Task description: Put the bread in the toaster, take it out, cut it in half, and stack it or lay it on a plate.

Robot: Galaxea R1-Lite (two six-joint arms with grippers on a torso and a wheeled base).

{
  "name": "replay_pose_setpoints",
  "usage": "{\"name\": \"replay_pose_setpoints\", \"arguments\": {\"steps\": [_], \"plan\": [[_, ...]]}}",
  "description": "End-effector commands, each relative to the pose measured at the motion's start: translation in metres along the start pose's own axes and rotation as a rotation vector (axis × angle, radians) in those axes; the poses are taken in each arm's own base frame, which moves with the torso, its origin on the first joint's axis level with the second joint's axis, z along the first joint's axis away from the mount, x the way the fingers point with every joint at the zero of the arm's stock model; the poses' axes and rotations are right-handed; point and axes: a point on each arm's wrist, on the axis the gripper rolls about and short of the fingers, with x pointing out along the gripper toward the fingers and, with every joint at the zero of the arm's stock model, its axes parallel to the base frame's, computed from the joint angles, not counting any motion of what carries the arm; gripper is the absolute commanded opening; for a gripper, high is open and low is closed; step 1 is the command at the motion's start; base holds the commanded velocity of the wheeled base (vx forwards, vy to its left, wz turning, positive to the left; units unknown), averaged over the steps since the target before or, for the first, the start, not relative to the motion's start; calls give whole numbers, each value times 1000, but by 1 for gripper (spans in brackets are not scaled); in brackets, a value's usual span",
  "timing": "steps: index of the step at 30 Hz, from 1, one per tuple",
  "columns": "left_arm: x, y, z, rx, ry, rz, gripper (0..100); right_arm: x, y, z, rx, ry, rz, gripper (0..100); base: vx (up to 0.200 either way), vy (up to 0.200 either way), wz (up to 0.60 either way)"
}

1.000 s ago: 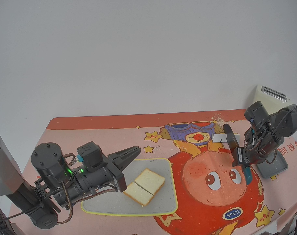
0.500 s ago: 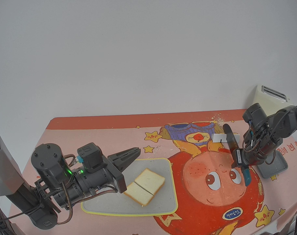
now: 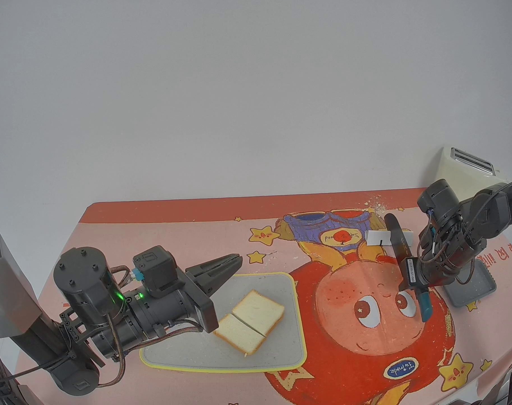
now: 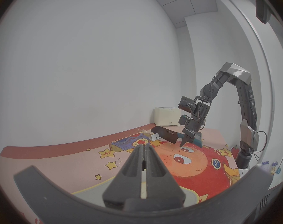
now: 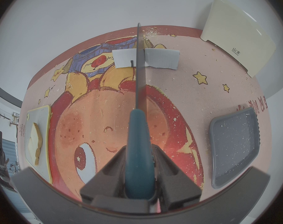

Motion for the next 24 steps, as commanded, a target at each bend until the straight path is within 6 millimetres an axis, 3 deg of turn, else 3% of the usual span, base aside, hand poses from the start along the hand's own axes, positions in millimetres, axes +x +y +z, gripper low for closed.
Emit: {"name": "replay_pose_setpoints", "arguments": {"steps": [1,2,12,22,23,24], "plan": [[0,0,2,2,-16,-1,0,1,0,0,0,3,-2,0,0,0,0],[0,0,2,2,-16,-1,0,1,0,-1,0,5,-3,100,0,0,0],[0,0,-4,0,6,1,0,-8,-2,-3,29,-17,2,100,0,0,0],[0,-4,-6,-26,15,-16,0,-125,-17,-39,26,-358,194,100,0,0,0],[0,-4,-6,-28,16,-17,0,-125,-18,-40,27,-359,200,100,0,0,0],[1,-6,-7,-54,20,-24,0,-140,-22,-56,11,-378,291,100,0,0,0]]}}
